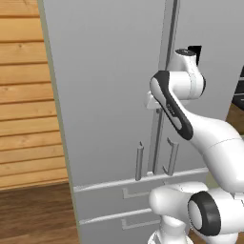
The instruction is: Take the strawberry from the fridge and place it on top of the pancake, located on the dining counter.
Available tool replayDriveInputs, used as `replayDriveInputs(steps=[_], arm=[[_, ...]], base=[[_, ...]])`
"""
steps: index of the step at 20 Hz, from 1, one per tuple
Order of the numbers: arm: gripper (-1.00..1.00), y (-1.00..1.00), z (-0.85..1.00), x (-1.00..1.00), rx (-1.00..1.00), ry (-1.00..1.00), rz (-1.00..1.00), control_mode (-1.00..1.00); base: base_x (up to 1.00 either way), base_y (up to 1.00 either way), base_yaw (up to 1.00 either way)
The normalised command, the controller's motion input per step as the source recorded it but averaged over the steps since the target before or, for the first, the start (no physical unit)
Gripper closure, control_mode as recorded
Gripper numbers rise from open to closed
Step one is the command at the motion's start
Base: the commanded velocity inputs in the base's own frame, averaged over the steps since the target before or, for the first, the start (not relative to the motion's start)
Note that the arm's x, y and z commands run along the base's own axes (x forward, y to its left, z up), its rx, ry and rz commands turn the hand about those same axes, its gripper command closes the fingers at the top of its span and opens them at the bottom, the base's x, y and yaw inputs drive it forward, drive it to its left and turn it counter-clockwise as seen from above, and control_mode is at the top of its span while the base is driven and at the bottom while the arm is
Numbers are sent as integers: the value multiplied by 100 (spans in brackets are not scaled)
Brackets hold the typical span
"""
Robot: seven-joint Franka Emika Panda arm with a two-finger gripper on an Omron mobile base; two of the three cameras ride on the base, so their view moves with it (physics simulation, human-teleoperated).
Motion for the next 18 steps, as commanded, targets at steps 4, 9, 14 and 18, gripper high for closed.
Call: replayDriveInputs(steps=[4, 9, 14, 18], arm=[[-100, -1, 0, -30, 0, 0, 0, 100], [-100, 0, 0, 0, 0, 0, 0, 100], [-100, 0, 0, 0, 0, 0, 0, 100], [-100, 0, 0, 0, 0, 0, 0, 100]], base=[[-23, -2, 0], [-87, -2, -3], [-44, -3, -5], [-25, 0, -5]])
